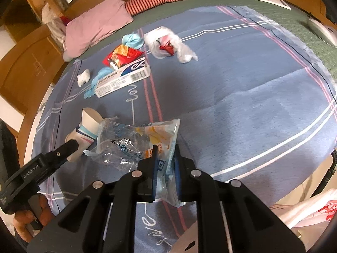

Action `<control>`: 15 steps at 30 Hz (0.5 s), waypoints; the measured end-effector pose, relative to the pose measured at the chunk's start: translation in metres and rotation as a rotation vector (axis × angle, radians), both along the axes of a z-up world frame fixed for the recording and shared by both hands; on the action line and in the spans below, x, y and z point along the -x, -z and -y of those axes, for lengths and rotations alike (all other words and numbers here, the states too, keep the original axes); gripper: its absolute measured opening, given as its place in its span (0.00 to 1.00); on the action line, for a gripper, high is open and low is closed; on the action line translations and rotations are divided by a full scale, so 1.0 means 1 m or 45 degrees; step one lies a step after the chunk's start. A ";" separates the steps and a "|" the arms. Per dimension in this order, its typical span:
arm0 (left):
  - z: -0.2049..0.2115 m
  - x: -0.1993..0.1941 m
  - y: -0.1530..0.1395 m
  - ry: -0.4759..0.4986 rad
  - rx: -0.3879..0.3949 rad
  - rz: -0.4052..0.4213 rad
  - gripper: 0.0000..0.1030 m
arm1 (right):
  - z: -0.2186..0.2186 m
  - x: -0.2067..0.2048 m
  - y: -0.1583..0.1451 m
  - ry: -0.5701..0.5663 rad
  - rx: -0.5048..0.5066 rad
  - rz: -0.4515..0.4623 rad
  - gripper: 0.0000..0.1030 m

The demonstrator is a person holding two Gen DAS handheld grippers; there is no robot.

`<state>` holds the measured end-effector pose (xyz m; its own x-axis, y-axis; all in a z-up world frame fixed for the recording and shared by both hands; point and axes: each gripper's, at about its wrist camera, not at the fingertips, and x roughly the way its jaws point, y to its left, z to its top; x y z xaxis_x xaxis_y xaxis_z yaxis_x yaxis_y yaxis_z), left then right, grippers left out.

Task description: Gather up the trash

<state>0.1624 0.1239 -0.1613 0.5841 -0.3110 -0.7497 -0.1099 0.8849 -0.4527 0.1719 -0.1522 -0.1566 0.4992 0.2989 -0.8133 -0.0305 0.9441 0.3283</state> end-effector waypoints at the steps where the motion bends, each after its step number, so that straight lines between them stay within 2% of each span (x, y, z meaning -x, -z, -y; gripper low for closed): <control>1: -0.001 0.000 0.000 -0.004 0.000 -0.001 0.33 | 0.002 0.000 -0.001 0.009 -0.003 0.002 0.14; 10: -0.011 0.001 0.001 -0.062 0.035 -0.003 0.31 | 0.014 0.000 -0.001 0.058 -0.018 0.004 0.14; 13: -0.010 0.001 0.000 -0.053 0.047 0.002 0.53 | 0.014 0.000 0.000 0.058 -0.023 -0.006 0.14; 15: -0.010 0.001 -0.002 -0.051 0.056 0.016 0.58 | 0.014 0.001 0.002 0.055 -0.025 -0.011 0.14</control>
